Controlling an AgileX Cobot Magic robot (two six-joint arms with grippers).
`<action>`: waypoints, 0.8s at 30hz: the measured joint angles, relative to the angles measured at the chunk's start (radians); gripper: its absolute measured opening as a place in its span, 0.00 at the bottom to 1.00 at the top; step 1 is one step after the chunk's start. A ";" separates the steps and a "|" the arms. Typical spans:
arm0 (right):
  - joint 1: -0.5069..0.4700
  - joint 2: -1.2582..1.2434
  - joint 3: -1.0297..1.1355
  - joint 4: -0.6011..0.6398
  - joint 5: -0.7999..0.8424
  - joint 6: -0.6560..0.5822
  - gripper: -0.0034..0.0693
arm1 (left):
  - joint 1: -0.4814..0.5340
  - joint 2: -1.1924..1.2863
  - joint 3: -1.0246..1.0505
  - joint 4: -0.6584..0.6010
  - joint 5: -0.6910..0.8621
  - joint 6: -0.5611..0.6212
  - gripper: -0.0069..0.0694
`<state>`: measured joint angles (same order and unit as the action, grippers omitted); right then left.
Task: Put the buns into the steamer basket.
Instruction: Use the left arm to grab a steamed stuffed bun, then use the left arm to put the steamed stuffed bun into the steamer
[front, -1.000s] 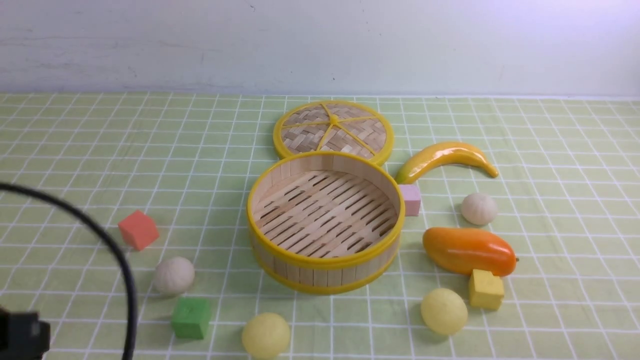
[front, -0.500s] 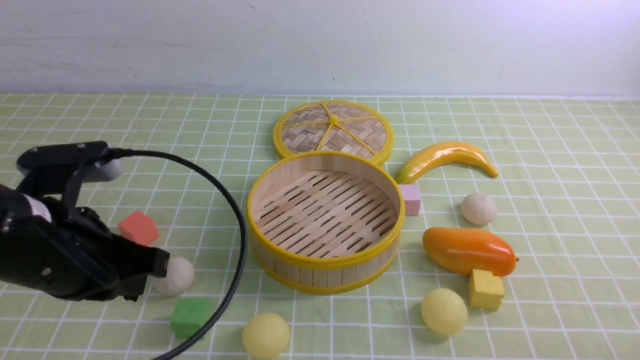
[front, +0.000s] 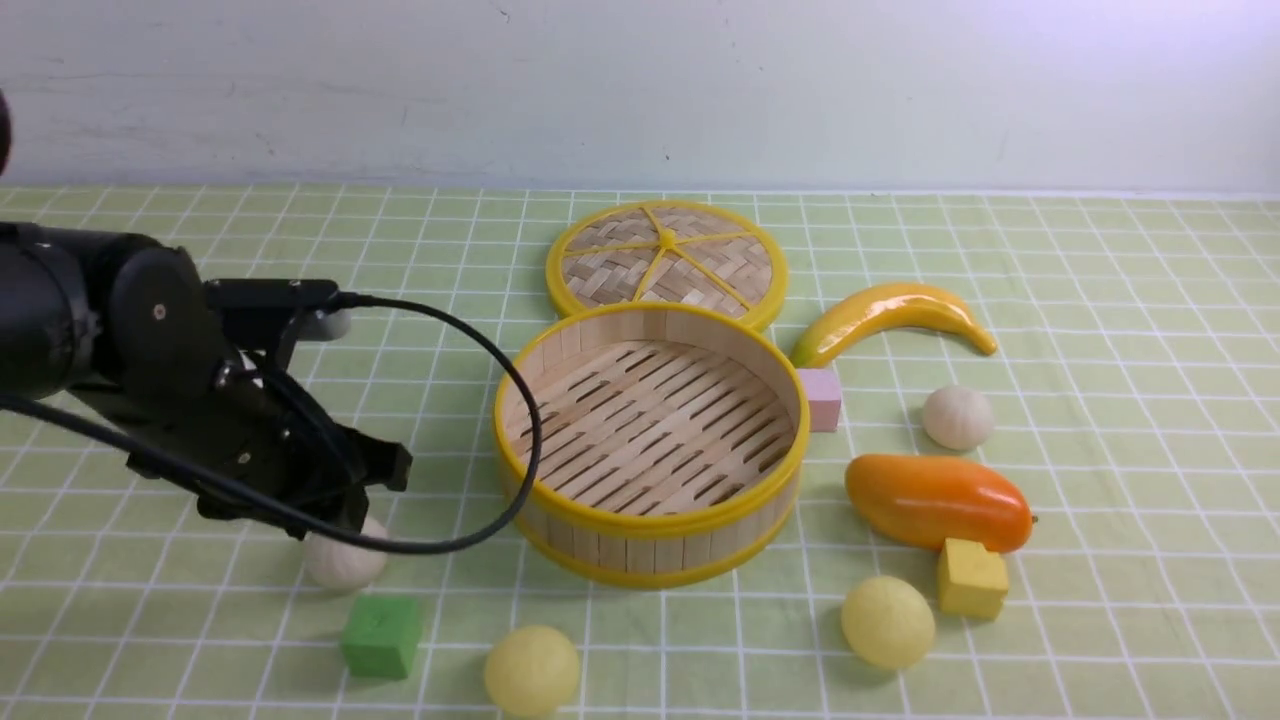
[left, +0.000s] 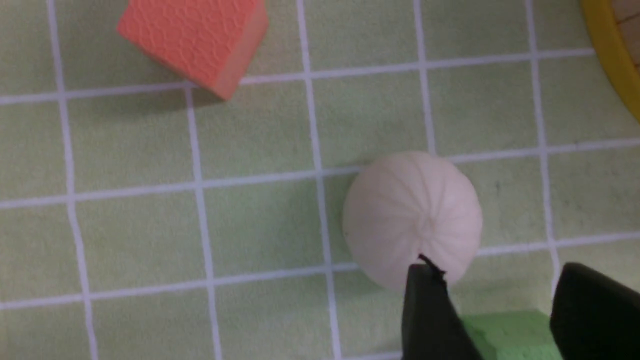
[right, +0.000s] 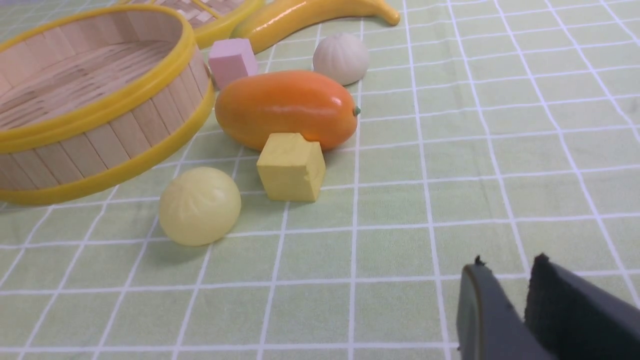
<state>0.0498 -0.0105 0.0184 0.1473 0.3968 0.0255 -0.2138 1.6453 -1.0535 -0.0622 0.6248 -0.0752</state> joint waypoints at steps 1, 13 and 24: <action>0.000 0.000 0.000 0.000 0.000 0.000 0.24 | 0.000 0.017 -0.007 0.001 -0.001 0.000 0.58; 0.000 0.000 0.000 0.000 0.000 0.000 0.26 | 0.000 0.100 -0.025 0.003 -0.005 0.000 0.10; 0.000 0.000 0.000 0.000 0.000 0.000 0.26 | -0.080 -0.108 -0.137 -0.001 0.054 0.022 0.07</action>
<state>0.0498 -0.0105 0.0184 0.1473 0.3968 0.0255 -0.2933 1.5373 -1.1903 -0.0630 0.6784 -0.0534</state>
